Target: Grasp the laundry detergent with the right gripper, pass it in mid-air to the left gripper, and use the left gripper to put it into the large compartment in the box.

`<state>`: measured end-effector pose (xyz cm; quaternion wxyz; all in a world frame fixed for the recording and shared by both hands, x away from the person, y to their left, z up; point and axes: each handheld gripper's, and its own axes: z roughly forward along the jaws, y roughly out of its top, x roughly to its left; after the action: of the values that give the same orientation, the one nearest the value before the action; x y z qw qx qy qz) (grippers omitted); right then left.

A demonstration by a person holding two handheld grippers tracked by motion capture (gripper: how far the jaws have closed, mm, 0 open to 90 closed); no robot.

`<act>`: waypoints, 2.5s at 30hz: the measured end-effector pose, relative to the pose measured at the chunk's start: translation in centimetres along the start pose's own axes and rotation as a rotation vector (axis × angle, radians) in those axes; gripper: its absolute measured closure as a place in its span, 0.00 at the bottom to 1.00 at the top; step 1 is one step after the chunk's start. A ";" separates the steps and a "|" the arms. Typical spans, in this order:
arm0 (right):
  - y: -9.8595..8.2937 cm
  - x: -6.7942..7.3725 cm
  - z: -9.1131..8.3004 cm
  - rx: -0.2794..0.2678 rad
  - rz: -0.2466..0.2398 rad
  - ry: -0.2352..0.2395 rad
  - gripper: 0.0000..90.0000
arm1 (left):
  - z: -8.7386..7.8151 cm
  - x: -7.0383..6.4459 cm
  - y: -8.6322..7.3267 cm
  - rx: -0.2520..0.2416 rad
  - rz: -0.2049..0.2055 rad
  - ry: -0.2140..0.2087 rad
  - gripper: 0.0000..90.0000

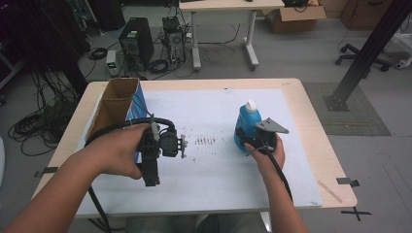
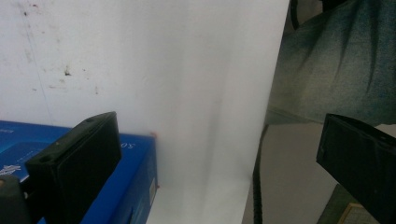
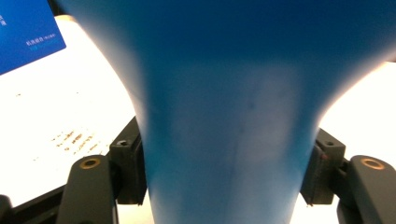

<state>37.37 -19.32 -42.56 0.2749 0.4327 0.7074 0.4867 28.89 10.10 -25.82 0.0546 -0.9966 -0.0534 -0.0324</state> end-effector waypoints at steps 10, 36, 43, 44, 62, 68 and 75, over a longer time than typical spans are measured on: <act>-0.3 0.0 0.0 -0.006 -0.005 0.010 0.46 | 0.1 0.1 0.2 -0.001 0.001 0.001 0.00; 2.3 0.3 -2.0 -0.018 -0.099 0.126 0.50 | -1.8 0.3 0.2 -0.005 0.003 0.032 0.00; 3.9 0.1 -3.6 -0.017 -0.144 0.210 0.50 | -3.4 0.5 0.2 -0.022 0.005 0.050 0.00; 4.1 0.1 -3.9 -0.016 -0.149 0.225 0.50 | -3.7 0.5 0.2 -0.024 0.005 0.052 0.00; 6.7 2.8 -6.6 0.020 -0.340 0.521 0.50 | -5.5 0.7 0.9 -0.038 0.024 0.049 0.00; 6.5 3.7 -6.6 0.037 -0.389 0.611 0.50 | -5.8 0.8 1.3 -0.033 0.034 0.046 0.00; 5.9 4.9 -6.3 0.046 -0.422 0.718 0.50 | -6.0 1.0 1.8 -0.034 0.037 0.046 0.00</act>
<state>32.00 -16.89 -34.56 0.0945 0.0869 0.8422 0.5237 29.70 7.78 -19.95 0.0393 -0.9972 -0.0333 -0.0550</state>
